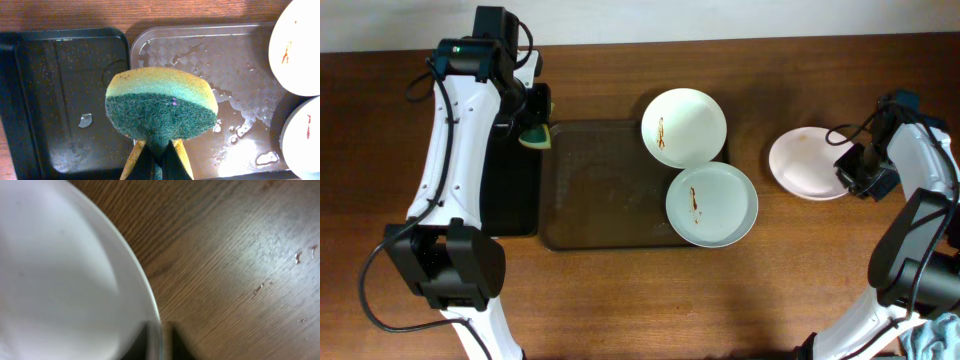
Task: Clean dirty plates on tray and stack at the side
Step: 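Move the right gripper back to the next plate on the tray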
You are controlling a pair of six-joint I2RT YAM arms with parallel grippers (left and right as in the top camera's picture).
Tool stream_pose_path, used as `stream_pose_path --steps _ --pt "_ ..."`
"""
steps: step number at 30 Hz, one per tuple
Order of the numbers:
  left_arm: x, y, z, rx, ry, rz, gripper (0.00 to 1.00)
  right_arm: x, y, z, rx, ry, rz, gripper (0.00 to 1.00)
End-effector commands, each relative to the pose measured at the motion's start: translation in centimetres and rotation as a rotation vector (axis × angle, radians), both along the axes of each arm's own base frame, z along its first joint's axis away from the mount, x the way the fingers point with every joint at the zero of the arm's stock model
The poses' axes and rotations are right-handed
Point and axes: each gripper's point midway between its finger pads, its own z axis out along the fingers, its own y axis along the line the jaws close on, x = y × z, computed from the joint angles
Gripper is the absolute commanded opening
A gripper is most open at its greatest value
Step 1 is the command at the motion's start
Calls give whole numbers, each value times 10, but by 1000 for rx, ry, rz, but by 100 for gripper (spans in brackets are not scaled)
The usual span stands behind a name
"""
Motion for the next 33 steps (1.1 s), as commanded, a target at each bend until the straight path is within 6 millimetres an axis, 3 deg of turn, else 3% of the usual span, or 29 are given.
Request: stream_pose_path --steps 1,2,4,5,6,8,10,14,18,22,25,26,29,33 --pt "3 0 -2 2 -2 -21 1 10 15 15 79 -52 115 59" --pt "3 0 -2 2 -2 -21 1 14 25 34 126 -86 158 61" --pt "3 0 -2 2 -2 -21 1 23 68 85 284 -228 381 63" --pt "2 0 -2 2 1 -21 1 21 98 112 365 -309 536 68" --pt "0 0 -3 2 8 -21 1 9 122 124 384 -304 668 69" --pt "-1 0 -3 3 15 -21 1 -3 151 114 407 -242 803 69" --pt "-1 0 -3 3 15 -21 1 -9 176 80 374 -176 890 68" --pt "-5 1 -4 4 30 -21 1 -13 174 18 189 -81 823 60" --pt "-5 1 -4 4 30 -21 1 -11 177 -15 157 -132 840 48" --pt "-4 1 -4 4 29 -21 1 -12 179 -21 165 -141 842 34" --pt "-4 1 -4 10 27 -38 1 -11 196 -19 252 -197 854 8" --pt "-4 1 -4 9 27 -39 1 -13 197 -19 264 -190 844 4" --pt "-4 1 -4 9 27 -39 1 -19 210 -13 354 -202 812 4" --pt "-6 1 -4 9 32 -39 1 -21 252 27 462 -291 715 4"
